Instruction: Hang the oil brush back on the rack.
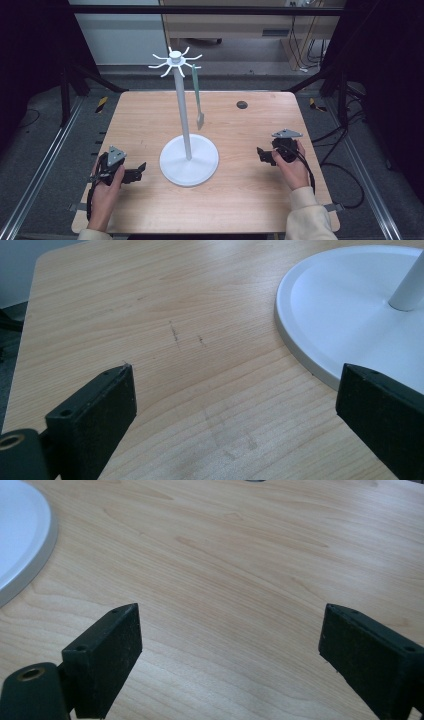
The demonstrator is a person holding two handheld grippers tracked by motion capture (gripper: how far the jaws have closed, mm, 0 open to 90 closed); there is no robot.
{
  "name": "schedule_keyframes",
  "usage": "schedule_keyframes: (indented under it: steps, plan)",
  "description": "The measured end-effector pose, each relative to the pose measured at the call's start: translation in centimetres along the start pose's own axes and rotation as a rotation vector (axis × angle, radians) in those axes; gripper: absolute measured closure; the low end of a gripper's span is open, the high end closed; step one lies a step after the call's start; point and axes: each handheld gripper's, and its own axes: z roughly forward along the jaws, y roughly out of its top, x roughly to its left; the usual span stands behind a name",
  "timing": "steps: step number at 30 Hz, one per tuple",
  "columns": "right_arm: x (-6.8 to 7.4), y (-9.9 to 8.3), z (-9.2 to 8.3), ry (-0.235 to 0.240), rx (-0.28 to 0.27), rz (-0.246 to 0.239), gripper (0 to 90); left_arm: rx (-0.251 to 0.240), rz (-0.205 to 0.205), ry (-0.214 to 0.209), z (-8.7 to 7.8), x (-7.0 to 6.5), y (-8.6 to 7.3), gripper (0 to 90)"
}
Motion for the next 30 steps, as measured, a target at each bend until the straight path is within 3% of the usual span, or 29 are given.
schedule_keyframes:
  steps: [10, 25, 30]
  plan:
    - [1.4, -0.5, 1.2, 0.062, 0.007, -0.029, 11.0, 0.006, 0.007, -0.005, 0.1, -0.2, 0.0, 2.4]
    - [4.1, -0.8, 2.3, 0.157, -0.073, -0.083, 12.3, 0.009, 0.013, -0.004, 0.2, -0.3, 0.0, 2.4]
    - [4.6, -0.8, 2.5, 0.168, -0.053, -0.096, 12.1, 0.01, 0.014, -0.004, 0.2, -0.3, 0.0, 2.4]
